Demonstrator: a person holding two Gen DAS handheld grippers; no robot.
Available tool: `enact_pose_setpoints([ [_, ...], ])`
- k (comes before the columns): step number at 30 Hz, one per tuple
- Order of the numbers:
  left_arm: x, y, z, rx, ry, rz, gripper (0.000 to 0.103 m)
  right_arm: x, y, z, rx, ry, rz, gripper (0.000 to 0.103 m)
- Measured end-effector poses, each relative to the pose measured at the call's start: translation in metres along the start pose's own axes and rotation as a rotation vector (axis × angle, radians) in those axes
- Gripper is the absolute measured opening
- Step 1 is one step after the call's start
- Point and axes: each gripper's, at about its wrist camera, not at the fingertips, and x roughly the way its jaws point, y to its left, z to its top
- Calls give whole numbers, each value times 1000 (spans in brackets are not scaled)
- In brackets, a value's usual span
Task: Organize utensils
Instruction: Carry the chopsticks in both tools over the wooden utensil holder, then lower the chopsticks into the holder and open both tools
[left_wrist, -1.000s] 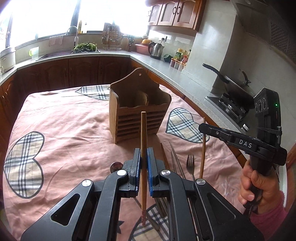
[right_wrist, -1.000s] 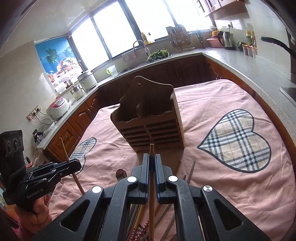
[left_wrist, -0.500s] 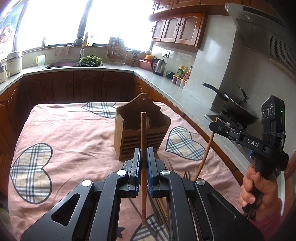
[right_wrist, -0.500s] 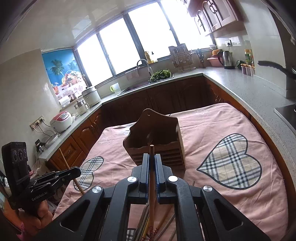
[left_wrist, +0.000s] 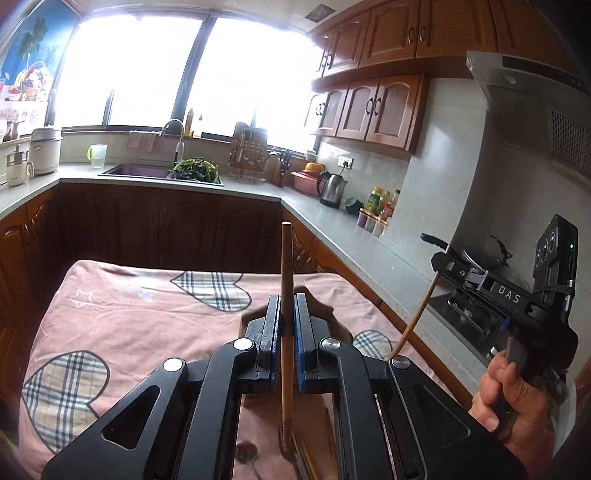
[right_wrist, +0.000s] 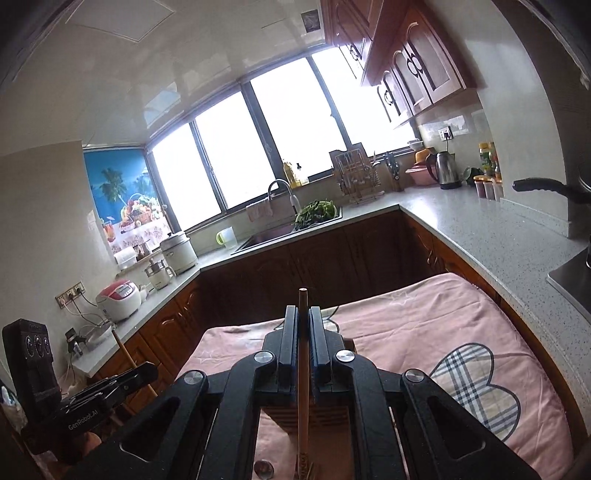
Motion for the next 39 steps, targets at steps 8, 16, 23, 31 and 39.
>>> enact_pose_setpoints([
  [8, 41, 20, 36, -86, -111, 56, 6, 38, -17, 41, 47, -106, -25, 5],
  [16, 98, 33, 15, -125, -113, 94, 6, 87, -42, 18, 56, -69, -56, 5],
  [23, 128, 33, -17, -97, -42, 127, 6, 117, -54, -24, 51, -8, -62, 5],
  [31, 141, 31, -32, -56, 3, 141, 7, 125, -63, -37, 72, 29, -59, 6],
  [39, 143, 29, -29, -58, 32, 135, 9, 125, -63, -33, 69, 55, -56, 10],
])
